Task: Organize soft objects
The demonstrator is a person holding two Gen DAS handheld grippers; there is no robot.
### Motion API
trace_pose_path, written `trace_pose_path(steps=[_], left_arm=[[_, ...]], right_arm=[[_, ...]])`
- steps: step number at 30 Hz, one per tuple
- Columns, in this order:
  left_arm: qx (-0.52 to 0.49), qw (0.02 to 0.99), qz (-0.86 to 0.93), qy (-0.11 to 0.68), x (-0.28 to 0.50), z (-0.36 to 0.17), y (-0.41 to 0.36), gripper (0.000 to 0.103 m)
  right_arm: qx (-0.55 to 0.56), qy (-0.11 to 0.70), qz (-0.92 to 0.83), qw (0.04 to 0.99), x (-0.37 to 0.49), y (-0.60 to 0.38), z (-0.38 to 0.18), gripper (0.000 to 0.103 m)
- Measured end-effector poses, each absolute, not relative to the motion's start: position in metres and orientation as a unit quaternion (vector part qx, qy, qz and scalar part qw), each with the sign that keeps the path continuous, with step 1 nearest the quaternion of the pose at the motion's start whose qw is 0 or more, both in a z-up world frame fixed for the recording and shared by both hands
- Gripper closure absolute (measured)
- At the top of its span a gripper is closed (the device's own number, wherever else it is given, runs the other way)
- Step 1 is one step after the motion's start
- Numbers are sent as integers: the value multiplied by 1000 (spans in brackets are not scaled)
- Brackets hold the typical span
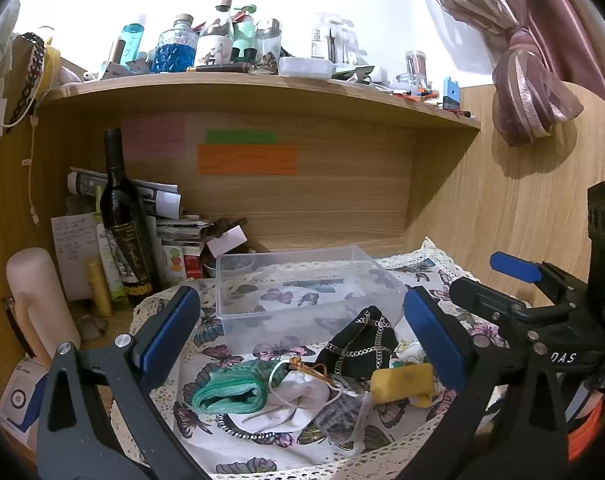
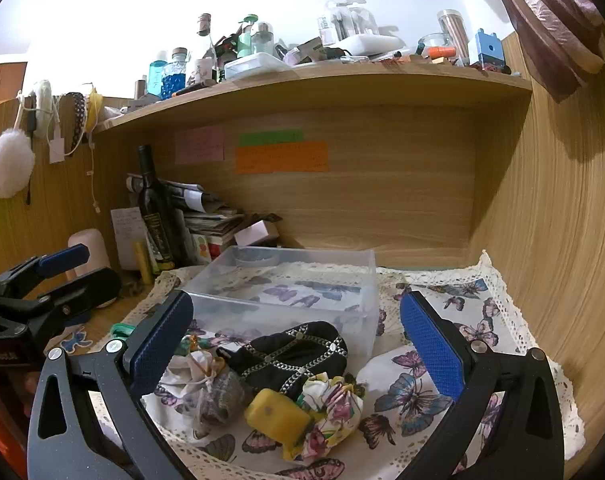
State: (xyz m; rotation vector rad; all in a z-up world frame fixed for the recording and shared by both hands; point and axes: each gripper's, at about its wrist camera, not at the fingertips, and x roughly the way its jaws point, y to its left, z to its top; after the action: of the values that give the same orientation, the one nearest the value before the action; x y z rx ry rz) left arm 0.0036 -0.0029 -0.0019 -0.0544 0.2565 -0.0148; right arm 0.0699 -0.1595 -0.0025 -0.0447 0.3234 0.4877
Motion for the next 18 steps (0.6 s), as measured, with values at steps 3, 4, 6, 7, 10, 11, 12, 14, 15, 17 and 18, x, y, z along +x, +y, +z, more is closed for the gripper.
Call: trace_pose_path(steps=[3,4,6,7,10,11,12,14,15,17,18], left_arm=[[-28,991,-8,128,3,-2,-2,0],[-27,991,-8,128,3,-2,-3,0],[-27,991,-8,128,4,-2,-2,0],[-27,991,-8,128,4,-2,-2,0],[-27,991,-8,128,4,-1,-2,0],[-26,992,-8,127,4,-1,-3,0],[-25,992,-8,126,5,-1,-3,0],[-25,992,-7,126,5,-1,-3,0],[-26,992,-7,126,6,-1,-3,0],[-25,992,-8,127,6,-1,-3,0],[-25,992,-8,127,6,-1,-3,0]], right_arm=[[-21,159,242,957,70,-160,-2,0],[-21,158,242,957,70,-160,-2,0],[-21,157,243,957,69,-160,-2,0],[-21,157,243,957,69,-161,-2,0],[-22,156,244,957,69,-160,-2,0],[-22,157,245,957,70,-160,-1,0],[-22,156,245,957,70,-160,-1,0],[-21,155,246,957,69,-160,0,0],[-20,154,245,957,69,-160,0,0],[-20,154,246,957,69,-160,0,0],[-20,154,246,957,69,-160,0,0]])
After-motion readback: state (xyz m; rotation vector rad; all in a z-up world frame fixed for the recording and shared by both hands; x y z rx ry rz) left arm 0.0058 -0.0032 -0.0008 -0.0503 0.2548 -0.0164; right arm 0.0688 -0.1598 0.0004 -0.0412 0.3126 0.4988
